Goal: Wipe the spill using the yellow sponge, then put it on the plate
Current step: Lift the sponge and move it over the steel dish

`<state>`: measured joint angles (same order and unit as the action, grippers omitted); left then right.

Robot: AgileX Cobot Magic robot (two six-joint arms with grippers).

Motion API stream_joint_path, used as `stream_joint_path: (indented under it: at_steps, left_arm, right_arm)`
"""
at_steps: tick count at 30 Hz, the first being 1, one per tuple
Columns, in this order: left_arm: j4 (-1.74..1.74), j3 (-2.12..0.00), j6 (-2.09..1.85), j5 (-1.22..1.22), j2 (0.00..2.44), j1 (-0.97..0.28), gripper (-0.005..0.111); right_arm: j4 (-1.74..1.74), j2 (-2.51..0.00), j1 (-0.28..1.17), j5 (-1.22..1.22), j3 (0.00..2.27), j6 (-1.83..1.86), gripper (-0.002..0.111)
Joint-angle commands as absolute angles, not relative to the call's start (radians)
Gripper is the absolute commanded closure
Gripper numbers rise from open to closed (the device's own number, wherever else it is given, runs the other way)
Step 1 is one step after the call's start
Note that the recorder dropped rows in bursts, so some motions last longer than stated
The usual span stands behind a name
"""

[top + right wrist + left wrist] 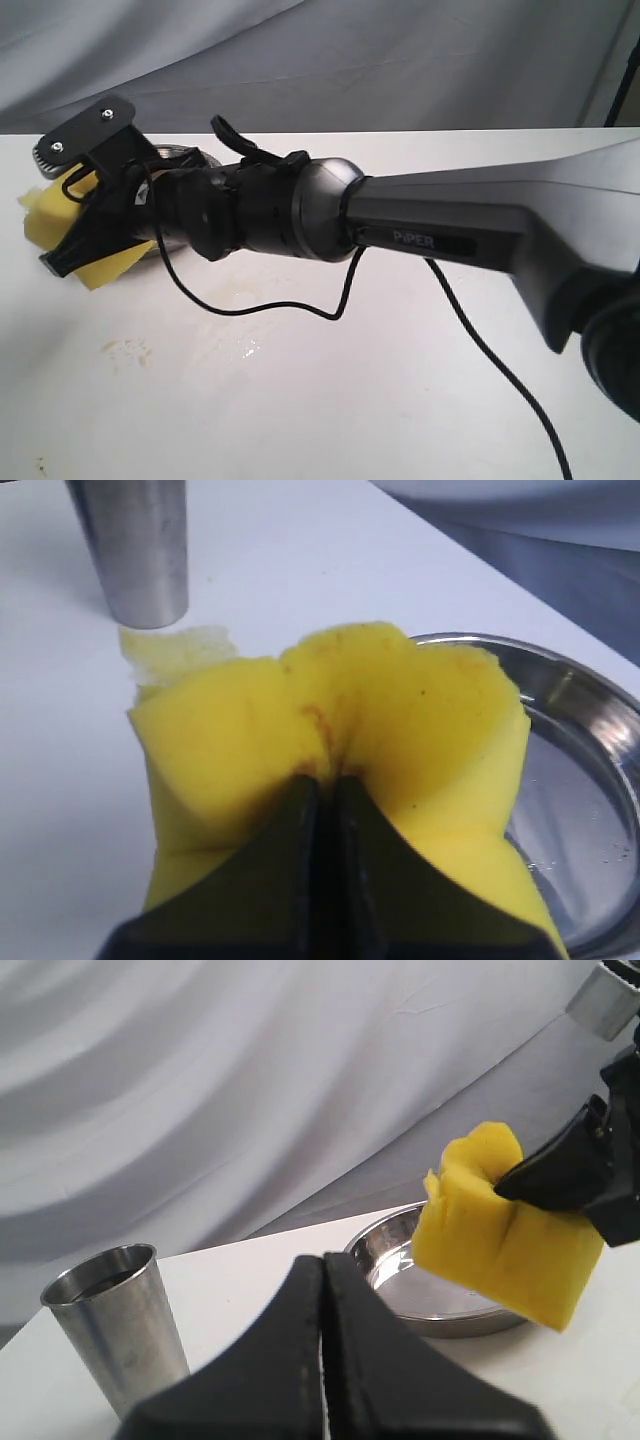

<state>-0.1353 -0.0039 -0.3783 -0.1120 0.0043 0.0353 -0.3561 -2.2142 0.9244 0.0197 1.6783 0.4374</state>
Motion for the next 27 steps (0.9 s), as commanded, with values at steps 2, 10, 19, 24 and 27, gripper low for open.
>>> stream_joint_path:
  at_steps: [2,10,19,24,27]
  left_arm:
    - [-0.138,0.000,-0.376,-0.101,0.000,0.031,0.107]
    - [-0.138,0.000,-0.376,-0.101,0.000,0.031,0.107]
    - [-0.138,0.000,-0.376,-0.101,0.000,0.031,0.107]
    - [-0.138,0.000,-0.376,-0.101,0.000,0.031,0.107]
    - [-0.138,0.000,-0.376,-0.101,0.000,0.031,0.107]
  right_arm:
    - [-0.343,-2.206,0.893,-0.025,1.677,0.446,0.108]
    - [-0.343,-2.206,0.893,-0.060,1.677,0.446,0.108]
    - [-0.343,-2.206,0.889,-0.224,1.677,0.446,0.108]
    - [-0.343,-2.252,0.877,-0.327,1.677,0.446,0.108]
    - [-0.343,-2.308,0.874,-0.441,1.677,0.444,0.108]
